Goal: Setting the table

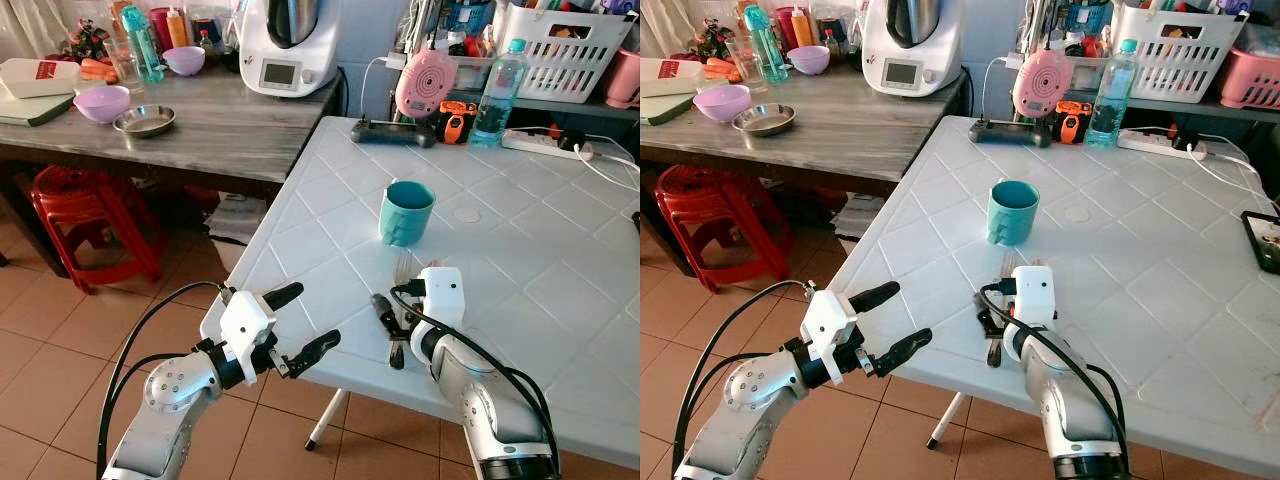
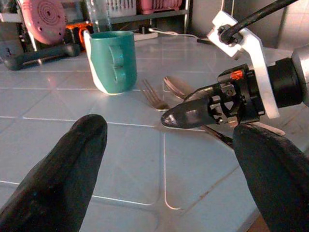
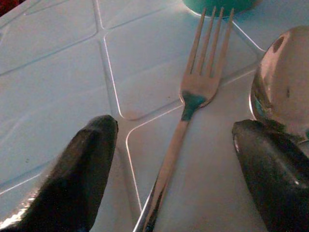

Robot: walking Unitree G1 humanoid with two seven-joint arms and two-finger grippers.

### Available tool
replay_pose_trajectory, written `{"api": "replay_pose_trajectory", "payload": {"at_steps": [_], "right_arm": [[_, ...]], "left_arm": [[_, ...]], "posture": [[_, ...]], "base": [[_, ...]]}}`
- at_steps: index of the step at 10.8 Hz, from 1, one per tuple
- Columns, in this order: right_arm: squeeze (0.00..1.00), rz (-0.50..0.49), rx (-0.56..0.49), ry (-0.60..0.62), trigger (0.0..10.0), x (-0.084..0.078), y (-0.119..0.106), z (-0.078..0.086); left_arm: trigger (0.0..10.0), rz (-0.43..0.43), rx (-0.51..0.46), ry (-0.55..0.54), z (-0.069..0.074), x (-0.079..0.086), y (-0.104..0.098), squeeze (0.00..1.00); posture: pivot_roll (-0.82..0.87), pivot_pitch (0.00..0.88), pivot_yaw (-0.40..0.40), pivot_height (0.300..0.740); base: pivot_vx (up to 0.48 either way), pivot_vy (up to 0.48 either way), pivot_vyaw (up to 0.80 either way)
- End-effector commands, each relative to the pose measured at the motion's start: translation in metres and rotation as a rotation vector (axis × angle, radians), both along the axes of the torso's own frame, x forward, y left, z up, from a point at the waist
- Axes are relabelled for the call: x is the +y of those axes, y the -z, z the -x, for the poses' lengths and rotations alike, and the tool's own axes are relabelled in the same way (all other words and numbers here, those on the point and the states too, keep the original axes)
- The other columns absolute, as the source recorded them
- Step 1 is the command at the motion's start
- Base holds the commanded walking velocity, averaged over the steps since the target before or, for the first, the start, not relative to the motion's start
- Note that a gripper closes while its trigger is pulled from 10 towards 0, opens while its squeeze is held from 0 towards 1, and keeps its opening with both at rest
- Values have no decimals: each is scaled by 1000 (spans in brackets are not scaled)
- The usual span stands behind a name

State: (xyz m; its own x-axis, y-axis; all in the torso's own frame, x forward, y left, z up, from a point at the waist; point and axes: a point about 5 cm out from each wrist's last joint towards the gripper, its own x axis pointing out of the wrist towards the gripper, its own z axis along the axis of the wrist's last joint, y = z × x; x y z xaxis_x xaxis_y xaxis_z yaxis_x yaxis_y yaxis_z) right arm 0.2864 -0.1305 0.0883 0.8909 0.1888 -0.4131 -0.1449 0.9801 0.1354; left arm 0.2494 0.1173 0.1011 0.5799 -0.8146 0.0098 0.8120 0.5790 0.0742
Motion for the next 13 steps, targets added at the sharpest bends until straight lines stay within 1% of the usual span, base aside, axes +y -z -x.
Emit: {"api": "replay_pose_trajectory", "payload": {"at_steps": [1, 2, 5, 7, 8, 10, 13], "right_arm": [[0, 13, 52, 16, 667, -4, 9, 3], [0, 18, 62, 14, 0, -5, 10, 4], [0, 27, 96, -15, 0, -5, 18, 6], [0, 53, 120, -18, 0, -13, 22, 6], [0, 68, 138, -18, 0, -19, 27, 9], [0, 77, 156, -34, 0, -21, 30, 11], [0, 83, 153, -55, 0, -19, 31, 5]], "left_arm": [[10000, -8, -6, 9, 0, 1, -2, 0], [10000, -8, -6, 11, 0, 0, -2, 0], [10000, 2, 8, 5, 0, 1, 0, 0], [10000, -3, 11, 2, -1, 3, 0, 0], [10000, -2, 15, 3, 0, 3, 1, 0], [10000, 1, 28, 5, 1, 4, 3, 0], [10000, -4, 58, 40, 4, 5, 7, 0]], "posture": [[44, 0, 6, 740], [44, 0, 6, 740], [49, 0, 1, 740], [55, 0, -1, 740], [55, 2, -1, 740], [53, 4, -1, 740], [58, 4, -1, 740]], "base": [[0, 0, 0], [0, 0, 0], [0, 0, 0], [0, 0, 0], [0, 0, 0], [0, 0, 0], [0, 0, 0]]}}
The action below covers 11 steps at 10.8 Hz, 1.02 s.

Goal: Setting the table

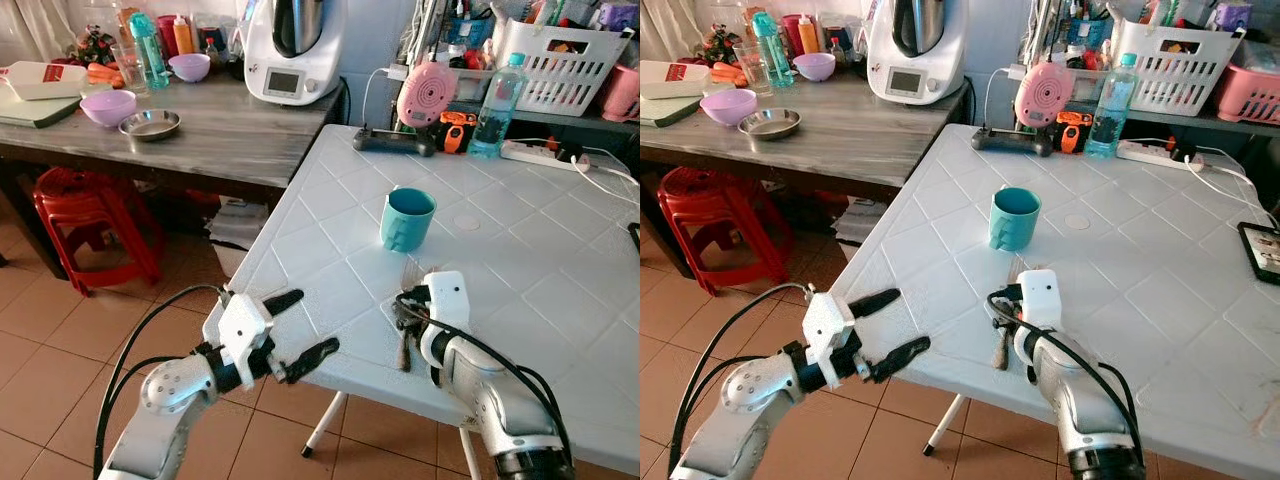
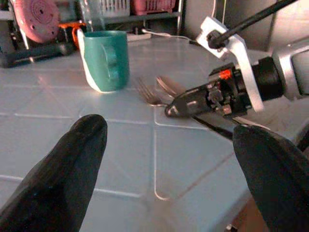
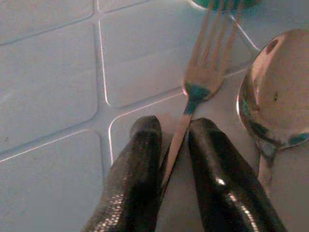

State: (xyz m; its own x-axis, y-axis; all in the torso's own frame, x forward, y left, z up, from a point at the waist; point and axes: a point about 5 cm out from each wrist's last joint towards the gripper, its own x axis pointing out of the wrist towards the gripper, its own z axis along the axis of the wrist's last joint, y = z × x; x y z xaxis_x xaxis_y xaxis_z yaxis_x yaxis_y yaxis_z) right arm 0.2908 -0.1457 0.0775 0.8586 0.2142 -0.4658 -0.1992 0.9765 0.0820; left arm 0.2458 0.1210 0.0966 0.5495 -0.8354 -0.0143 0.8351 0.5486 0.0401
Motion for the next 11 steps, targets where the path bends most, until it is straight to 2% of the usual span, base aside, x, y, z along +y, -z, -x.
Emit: {"api": "replay_pose_trajectory", "payload": {"at_steps": [1, 5, 8, 11], "right_arm": [[0, 23, 104, 6, 0, -4, 20, 7], [0, -12, 86, 13, 0, 1, 20, 3], [0, -75, 42, 15, 0, 19, 10, -9], [0, -107, 39, -2, 0, 31, 9, -6]], "left_arm": [[10000, -7, 18, 11, 1, 2, 2, 0], [10000, -8, 21, 20, 1, 1, 2, 0], [10000, -14, 11, 28, 0, -2, 1, 0], [10000, -15, 10, 28, 1, -3, 1, 0]], "posture": [[61, 6, 0, 740], [59, 5, 4, 740], [59, 3, 8, 740], [56, 6, 7, 740]], "base": [[0, 0, 0], [0, 0, 0], [0, 0, 0], [0, 0, 0]]}}
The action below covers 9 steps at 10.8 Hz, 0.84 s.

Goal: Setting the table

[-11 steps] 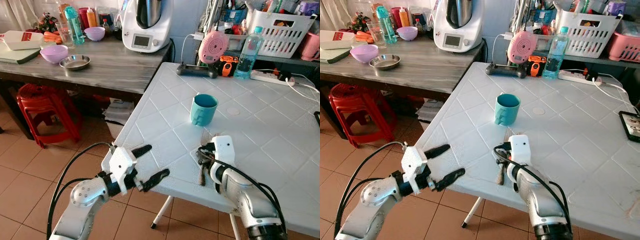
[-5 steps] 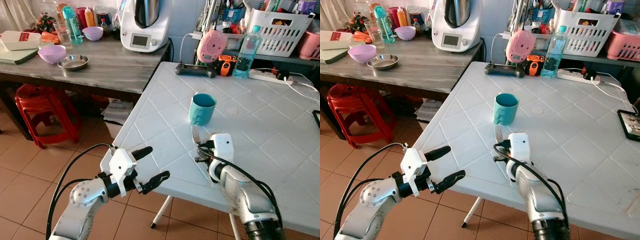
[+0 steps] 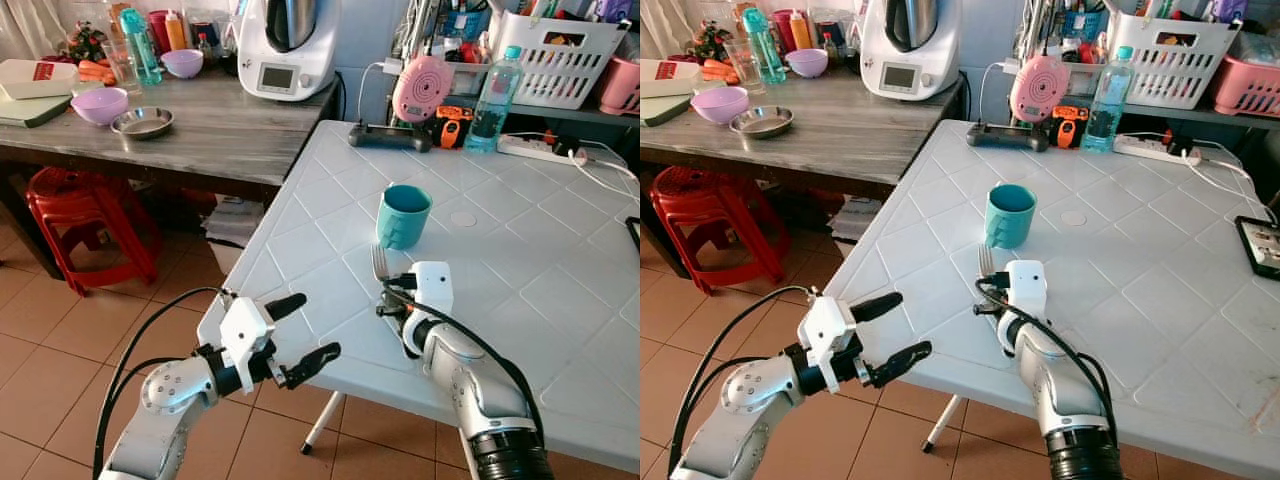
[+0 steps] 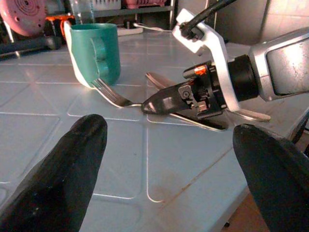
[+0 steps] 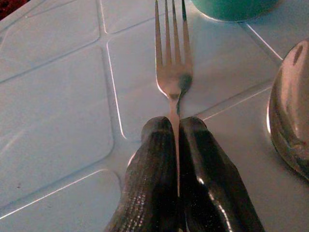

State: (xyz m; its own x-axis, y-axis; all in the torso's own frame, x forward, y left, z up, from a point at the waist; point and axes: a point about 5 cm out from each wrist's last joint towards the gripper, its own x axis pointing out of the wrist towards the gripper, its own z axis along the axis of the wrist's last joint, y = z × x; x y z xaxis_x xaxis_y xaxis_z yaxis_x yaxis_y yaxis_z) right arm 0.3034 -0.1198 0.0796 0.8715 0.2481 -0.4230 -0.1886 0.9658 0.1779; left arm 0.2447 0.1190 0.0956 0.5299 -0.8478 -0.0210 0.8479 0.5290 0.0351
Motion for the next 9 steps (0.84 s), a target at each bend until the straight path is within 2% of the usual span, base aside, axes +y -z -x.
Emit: {"api": "replay_pose_trajectory", "payload": {"at_steps": [1, 2, 3, 4, 8, 9], "right_arm": [[0, -13, 66, -35, 0, 8, 12, 7], [0, -20, 64, -56, 0, 12, 11, 9], [0, -22, 58, -56, 4118, 11, 9, 9], [1000, 1, 25, -52, 10000, 8, 5, 8], [1000, 49, -45, -32, 10000, 4, -7, -1], [1000, 104, -67, -51, 10000, 1, -9, -5]], "left_arm": [[10000, -11, 3, 7, 0, -1, 0, 0], [10000, -11, 1, 9, -1, -2, 0, 0], [10000, -11, -1, 8, -1, -3, 0, 0], [10000, -10, 0, 8, -1, -3, 0, 0], [10000, -9, 2, 12, -1, -4, 0, 0], [10000, -9, 5, 12, -1, -4, 0, 0]], "posture": [[54, 6, 7, 740], [54, 5, 6, 740], [54, 5, 6, 740], [54, 5, 6, 740], [52, 4, 9, 740], [51, 4, 10, 740]], "base": [[0, 0, 0], [0, 0, 0], [0, 0, 0], [0, 0, 0], [0, 0, 0], [0, 0, 0]]}}
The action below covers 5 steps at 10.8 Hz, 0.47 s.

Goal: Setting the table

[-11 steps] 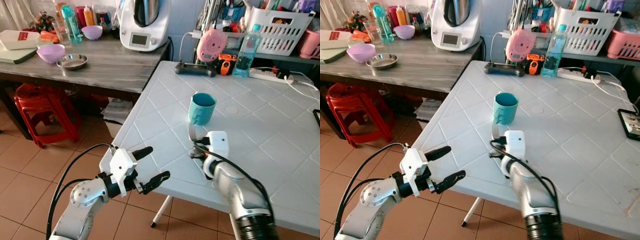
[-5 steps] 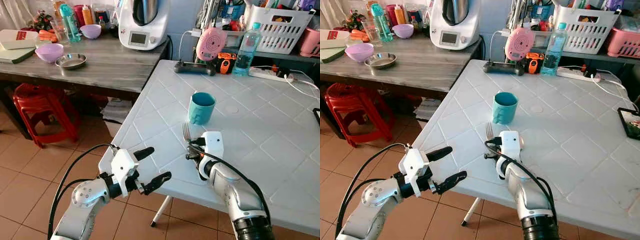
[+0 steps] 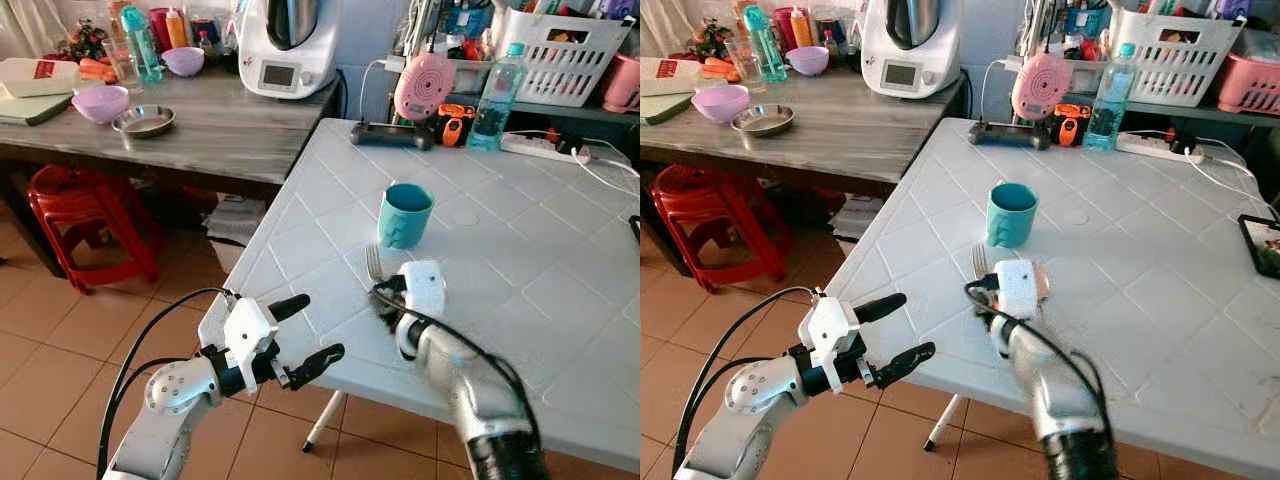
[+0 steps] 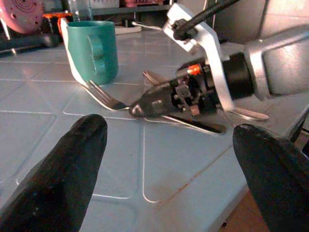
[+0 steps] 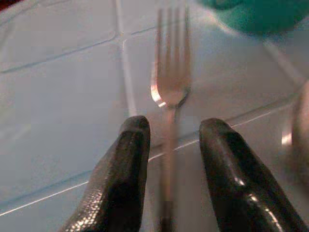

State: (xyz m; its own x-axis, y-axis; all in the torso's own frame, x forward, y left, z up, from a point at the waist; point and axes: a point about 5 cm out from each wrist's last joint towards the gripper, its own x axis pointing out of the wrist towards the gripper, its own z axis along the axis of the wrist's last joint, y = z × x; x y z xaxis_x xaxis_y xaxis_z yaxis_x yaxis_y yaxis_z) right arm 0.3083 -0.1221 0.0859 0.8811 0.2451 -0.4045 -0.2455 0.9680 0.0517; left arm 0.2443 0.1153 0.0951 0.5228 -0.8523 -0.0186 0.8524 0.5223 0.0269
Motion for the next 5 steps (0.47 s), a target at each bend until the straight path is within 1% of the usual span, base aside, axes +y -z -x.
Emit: {"api": "replay_pose_trajectory", "payload": {"at_steps": [1, 2, 5], "right_arm": [[0, 42, -27, -13, 10000, 1, -5, -7], [0, 78, -39, -29, 10000, 1, -7, -10], [0, 75, -19, -60, 10000, 8, -2, -14]], "left_arm": [[10000, -15, 2, 5, -2, -1, 0, 0], [10000, -17, 2, 5, -2, -1, 0, 0], [10000, -21, 2, 6, -1, -1, 0, 0]], "posture": [[51, 4, 10, 740], [49, 7, 12, 740], [52, 11, 9, 740]], "base": [[0, 0, 0], [0, 0, 0], [0, 0, 0]]}}
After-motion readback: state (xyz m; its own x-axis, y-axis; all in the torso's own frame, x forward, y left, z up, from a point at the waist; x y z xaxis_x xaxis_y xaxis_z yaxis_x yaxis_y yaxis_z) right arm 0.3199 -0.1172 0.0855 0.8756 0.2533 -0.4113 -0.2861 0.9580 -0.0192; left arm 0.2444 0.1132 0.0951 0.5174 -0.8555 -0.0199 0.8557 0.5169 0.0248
